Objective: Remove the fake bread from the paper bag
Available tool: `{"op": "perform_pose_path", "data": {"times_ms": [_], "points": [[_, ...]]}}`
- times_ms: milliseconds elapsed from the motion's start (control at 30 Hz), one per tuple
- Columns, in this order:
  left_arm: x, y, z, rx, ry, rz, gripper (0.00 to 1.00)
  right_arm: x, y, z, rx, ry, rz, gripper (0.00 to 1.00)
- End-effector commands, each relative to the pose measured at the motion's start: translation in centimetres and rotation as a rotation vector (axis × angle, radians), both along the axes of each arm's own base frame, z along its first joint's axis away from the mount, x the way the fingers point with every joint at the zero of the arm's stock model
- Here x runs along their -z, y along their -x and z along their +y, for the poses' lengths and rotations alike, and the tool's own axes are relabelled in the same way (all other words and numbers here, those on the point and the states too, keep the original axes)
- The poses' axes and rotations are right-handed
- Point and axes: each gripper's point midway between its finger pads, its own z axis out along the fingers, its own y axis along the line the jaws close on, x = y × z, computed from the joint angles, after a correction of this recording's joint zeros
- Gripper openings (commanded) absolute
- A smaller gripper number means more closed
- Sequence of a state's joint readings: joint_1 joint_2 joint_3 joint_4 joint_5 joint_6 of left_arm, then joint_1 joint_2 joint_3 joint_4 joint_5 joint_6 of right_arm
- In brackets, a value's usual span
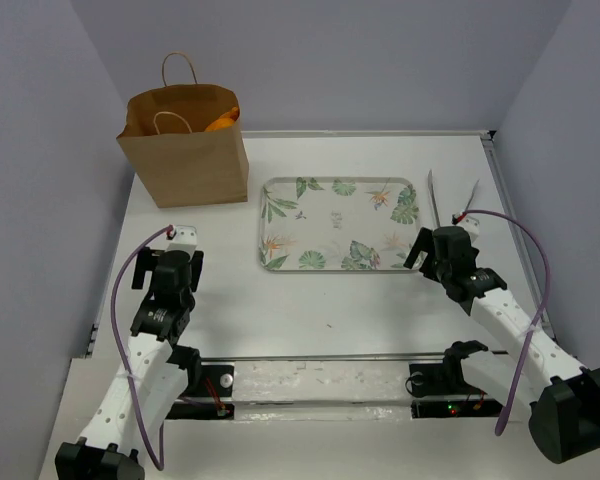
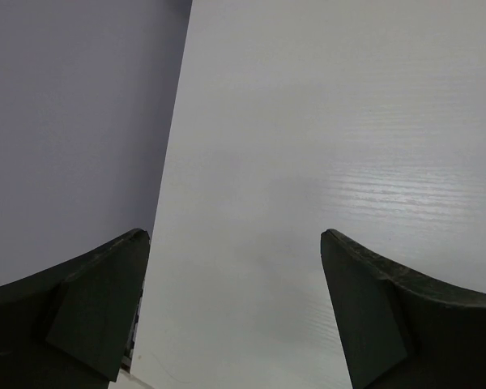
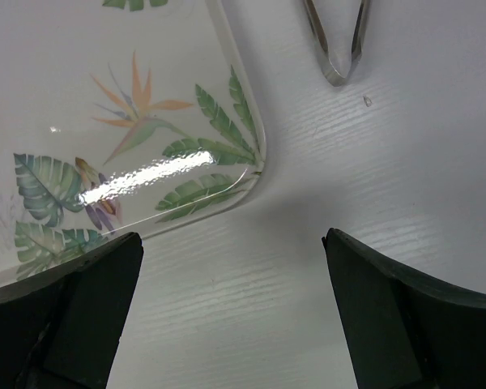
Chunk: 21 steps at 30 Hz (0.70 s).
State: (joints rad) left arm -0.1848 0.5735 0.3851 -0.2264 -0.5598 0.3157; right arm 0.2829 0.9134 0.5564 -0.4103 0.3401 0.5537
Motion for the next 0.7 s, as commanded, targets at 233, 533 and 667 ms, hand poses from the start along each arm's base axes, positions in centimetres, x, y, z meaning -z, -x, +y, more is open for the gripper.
{"op": "perform_pose_path", "data": {"times_ms": [233,533,667], "points": [[-4.0,-0.1,0.0,0.026,-0.028,0.072,0.99,-3.8,-2.3,1.2,-0.055,-0.023,-0.098,1.0],[-24.3,0.4,0.0,0.054,0.002,-0.232,0.99,-9.8,-6.1,3.7,-0.153,-0.062,-0.195,1.0],[-28.0,-3.5,-1.5,0.093,0.163,-0.185,0.99,-12.0,-7.7,5.3,-0.212,-0.102,-0.259,1.0]]}}
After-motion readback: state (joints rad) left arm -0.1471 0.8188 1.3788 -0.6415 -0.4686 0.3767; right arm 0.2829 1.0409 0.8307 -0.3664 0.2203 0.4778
